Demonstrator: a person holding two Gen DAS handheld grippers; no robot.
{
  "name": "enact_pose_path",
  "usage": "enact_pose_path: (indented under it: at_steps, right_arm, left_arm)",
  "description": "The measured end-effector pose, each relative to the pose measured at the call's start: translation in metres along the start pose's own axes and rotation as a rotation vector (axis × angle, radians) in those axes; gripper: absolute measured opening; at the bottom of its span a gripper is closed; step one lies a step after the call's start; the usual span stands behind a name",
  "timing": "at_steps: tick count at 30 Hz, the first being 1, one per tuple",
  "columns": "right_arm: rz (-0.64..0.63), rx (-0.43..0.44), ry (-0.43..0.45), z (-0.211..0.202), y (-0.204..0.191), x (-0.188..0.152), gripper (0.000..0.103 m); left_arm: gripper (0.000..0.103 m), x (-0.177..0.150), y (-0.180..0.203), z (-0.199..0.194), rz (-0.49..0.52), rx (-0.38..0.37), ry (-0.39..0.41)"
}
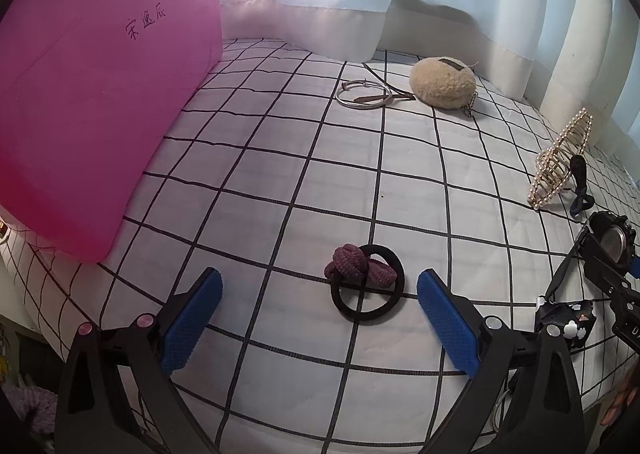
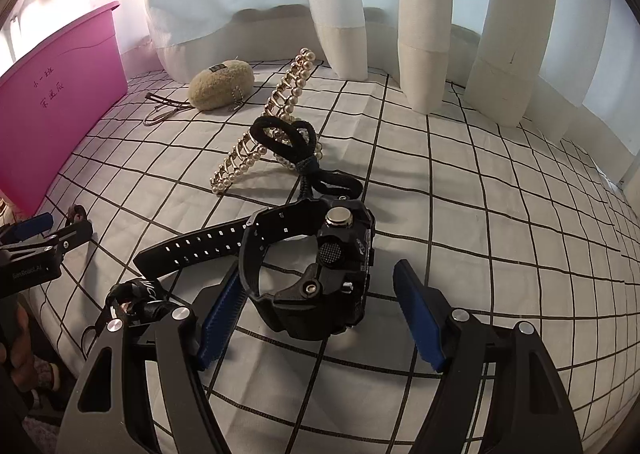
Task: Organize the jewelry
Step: 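Close the left tool on the dark hair tie while the right tool grasps the black watch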
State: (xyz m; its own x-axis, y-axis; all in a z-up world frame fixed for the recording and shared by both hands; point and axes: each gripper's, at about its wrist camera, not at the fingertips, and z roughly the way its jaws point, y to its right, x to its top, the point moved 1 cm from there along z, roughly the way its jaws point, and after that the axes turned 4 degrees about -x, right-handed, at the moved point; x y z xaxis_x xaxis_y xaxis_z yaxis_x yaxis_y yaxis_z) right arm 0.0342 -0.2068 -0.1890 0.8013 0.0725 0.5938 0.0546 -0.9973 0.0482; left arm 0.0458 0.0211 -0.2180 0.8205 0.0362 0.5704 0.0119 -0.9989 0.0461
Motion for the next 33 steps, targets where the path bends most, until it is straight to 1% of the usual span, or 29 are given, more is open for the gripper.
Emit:
enact_pose_path:
  at_steps: [4, 12, 14, 15, 18, 19, 20, 22, 23, 24, 27, 30, 33]
  right_arm:
    - [-0.004, -0.004, -0.012, 0.007, 0.000, 0.000, 0.071]
    - [-0.045, -0.018, 0.020, 0.009, -0.001, 0.003, 0.071]
    - [-0.053, -0.020, 0.027, 0.008, -0.002, 0.002, 0.071]
    - [-0.058, -0.023, 0.031, 0.008, -0.002, 0.002, 0.070]
    - [-0.070, -0.025, 0.041, 0.007, -0.004, 0.003, 0.069]
    - [-0.076, -0.017, 0.043, 0.007, -0.005, 0.003, 0.064]
    - [-0.083, -0.024, 0.045, 0.006, -0.006, 0.003, 0.062]
    - [-0.088, -0.026, 0.053, 0.005, -0.007, 0.002, 0.062]
    - [-0.083, -0.021, 0.056, 0.005, -0.006, 0.002, 0.062]
    - [-0.077, -0.016, 0.059, 0.004, -0.005, 0.002, 0.062]
    - [-0.061, -0.003, 0.065, 0.002, -0.002, 0.000, 0.061]
    - [-0.050, 0.007, 0.072, -0.002, 0.000, -0.002, 0.061]
    - [-0.016, 0.033, 0.080, -0.006, 0.005, -0.003, 0.061]
  left_arm:
    - [0.097, -0.001, 0.003, 0.001, -0.010, 0.007, 0.019]
    - [0.096, -0.003, 0.013, 0.001, -0.009, 0.007, 0.043]
    - [0.088, -0.003, 0.013, -0.001, -0.002, 0.004, 0.051]
    - [0.082, -0.003, 0.013, -0.003, 0.002, 0.003, 0.054]
    - [0.075, -0.003, 0.014, -0.004, 0.015, -0.011, 0.050]
    - [0.069, -0.002, 0.014, -0.004, 0.017, -0.013, 0.049]
    - [0.065, -0.001, 0.014, -0.005, 0.018, -0.016, 0.051]
    - [0.043, 0.000, 0.014, -0.006, 0.022, -0.022, 0.055]
    - [0.036, 0.000, 0.014, -0.007, 0.024, -0.025, 0.058]
    - [0.025, 0.000, 0.013, -0.007, 0.024, -0.024, 0.059]
    - [0.023, -0.001, 0.012, -0.007, 0.028, -0.021, 0.060]
    - [0.022, -0.003, 0.011, -0.010, 0.024, -0.025, 0.061]
    - [0.022, -0.005, 0.010, -0.017, 0.019, -0.030, 0.079]
